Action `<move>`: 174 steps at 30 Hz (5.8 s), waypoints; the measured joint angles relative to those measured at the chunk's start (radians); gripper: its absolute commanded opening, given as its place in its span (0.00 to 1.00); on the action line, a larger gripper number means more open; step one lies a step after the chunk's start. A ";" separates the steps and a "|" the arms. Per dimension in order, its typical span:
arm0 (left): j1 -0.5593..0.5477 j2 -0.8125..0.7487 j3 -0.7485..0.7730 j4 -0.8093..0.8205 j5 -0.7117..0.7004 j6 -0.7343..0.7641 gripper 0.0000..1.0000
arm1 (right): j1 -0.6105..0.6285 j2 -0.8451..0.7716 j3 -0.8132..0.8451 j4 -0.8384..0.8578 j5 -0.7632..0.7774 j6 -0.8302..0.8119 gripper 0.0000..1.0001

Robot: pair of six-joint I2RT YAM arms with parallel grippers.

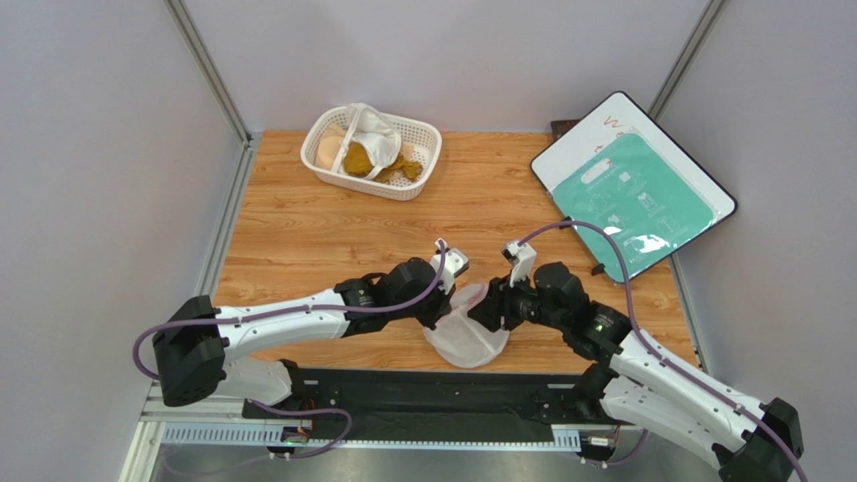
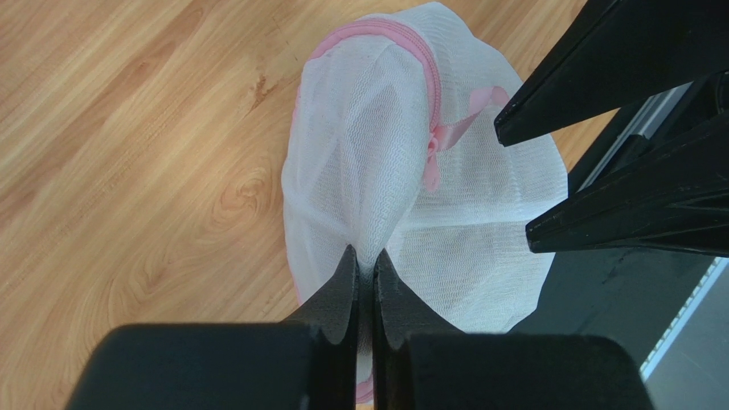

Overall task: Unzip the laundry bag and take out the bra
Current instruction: Unzip the laundry bag at the center of the board.

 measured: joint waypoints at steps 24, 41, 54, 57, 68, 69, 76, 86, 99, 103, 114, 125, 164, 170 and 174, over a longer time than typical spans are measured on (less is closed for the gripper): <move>0.000 -0.046 0.001 -0.084 0.027 -0.034 0.00 | 0.234 0.115 0.112 -0.104 0.309 0.037 0.43; 0.000 -0.046 0.017 -0.105 0.023 -0.046 0.00 | 0.375 0.261 0.214 -0.087 0.423 0.119 0.41; 0.000 -0.071 0.017 -0.128 0.018 -0.061 0.00 | 0.377 0.308 0.215 -0.134 0.513 0.196 0.41; 0.000 -0.071 0.017 -0.129 0.014 -0.061 0.00 | 0.377 0.321 0.215 -0.150 0.521 0.213 0.41; 0.000 -0.079 0.017 -0.131 0.017 -0.061 0.00 | 0.377 0.327 0.215 -0.199 0.589 0.233 0.41; 0.000 -0.080 0.017 -0.130 0.019 -0.061 0.00 | 0.377 0.327 0.215 -0.199 0.595 0.233 0.41; -0.001 -0.084 0.017 -0.130 0.020 -0.061 0.00 | 0.377 0.327 0.215 -0.166 0.596 0.217 0.40; -0.011 -0.084 0.017 -0.131 0.019 -0.060 0.00 | 0.377 0.333 0.216 -0.138 0.595 0.208 0.07; -0.013 -0.096 0.003 -0.130 -0.035 -0.056 0.00 | 0.377 0.302 0.228 -0.182 0.601 0.215 0.00; -0.019 -0.113 -0.004 -0.128 -0.057 -0.052 0.00 | 0.363 0.253 0.226 -0.199 0.584 0.222 0.00; -0.024 -0.183 -0.059 -0.103 -0.076 -0.028 0.00 | 0.311 0.164 0.168 -0.193 0.529 0.241 0.00; -0.024 -0.216 -0.074 -0.125 -0.072 0.006 0.85 | 0.305 0.157 0.148 -0.175 0.493 0.241 0.00; -0.049 -0.084 -0.047 0.098 0.135 0.153 0.00 | 0.292 0.025 0.100 -0.158 0.314 0.227 0.00; -0.050 -0.109 -0.080 0.114 0.131 0.163 0.00 | 0.292 0.005 0.100 -0.193 0.349 0.230 0.00; -0.050 -0.157 -0.112 0.115 0.127 0.172 0.00 | 0.292 -0.003 0.100 -0.215 0.374 0.231 0.00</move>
